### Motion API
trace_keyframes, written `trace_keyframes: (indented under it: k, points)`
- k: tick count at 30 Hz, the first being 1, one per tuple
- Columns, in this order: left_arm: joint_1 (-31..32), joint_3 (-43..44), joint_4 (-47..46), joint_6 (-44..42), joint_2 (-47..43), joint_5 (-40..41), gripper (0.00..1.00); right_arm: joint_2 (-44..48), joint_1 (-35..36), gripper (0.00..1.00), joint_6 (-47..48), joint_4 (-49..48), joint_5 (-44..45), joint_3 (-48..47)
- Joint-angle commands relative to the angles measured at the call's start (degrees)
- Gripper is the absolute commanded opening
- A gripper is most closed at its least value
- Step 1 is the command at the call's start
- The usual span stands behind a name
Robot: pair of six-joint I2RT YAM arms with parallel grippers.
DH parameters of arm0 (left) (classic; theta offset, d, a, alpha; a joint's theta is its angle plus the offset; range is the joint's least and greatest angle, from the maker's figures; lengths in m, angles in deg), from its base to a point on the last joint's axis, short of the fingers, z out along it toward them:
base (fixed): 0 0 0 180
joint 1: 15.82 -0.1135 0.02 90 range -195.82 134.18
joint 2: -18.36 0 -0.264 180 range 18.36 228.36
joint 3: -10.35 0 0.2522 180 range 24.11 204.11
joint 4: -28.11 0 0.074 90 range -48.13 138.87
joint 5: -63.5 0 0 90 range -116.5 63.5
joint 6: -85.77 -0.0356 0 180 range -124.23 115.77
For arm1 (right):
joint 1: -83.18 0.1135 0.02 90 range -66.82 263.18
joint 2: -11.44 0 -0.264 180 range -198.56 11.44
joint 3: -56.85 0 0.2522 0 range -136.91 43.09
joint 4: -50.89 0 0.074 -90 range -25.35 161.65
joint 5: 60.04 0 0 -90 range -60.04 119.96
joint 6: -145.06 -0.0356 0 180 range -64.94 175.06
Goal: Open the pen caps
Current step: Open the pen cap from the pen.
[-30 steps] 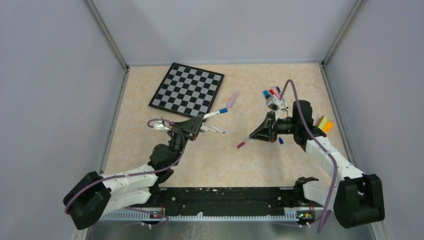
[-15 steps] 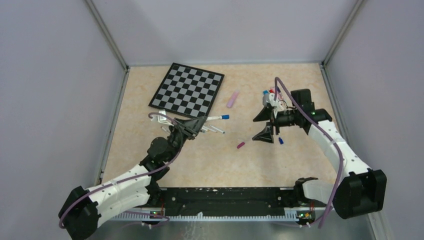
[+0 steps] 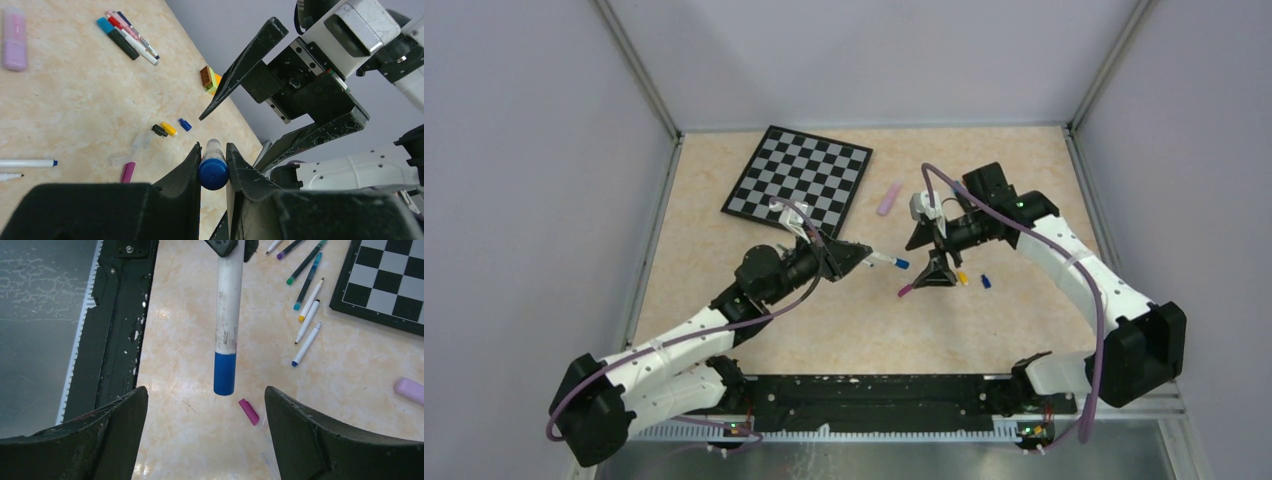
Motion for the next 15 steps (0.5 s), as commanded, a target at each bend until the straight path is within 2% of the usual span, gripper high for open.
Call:
trace_keyframes:
  k: [1,5,9,15]
  points:
    - [-0.4,3.1,-2.1,-3.2,2.2,-5.2,0.0,-1.1,2.8,0.82,-4.0,-1.5,-0.9,-1.3]
    - [-0.4,3.3,-3.4,-2.8,3.4,-5.5,0.0,-1.2,3.8,0.73,-7.7,-4.1,-0.4,0.5]
    - [-0.4,3.1,-4.1,-2.4,3.9,-5.7,0.0,-1.4,4.0,0.57,-10.8,-6.2,-0.5,1.8]
    - [-0.4,3.1,-5.0,-2.0,4.0,-5.9,0.0,-2.1,4.6,0.54,-12.0,-7.5,1.8,2.7]
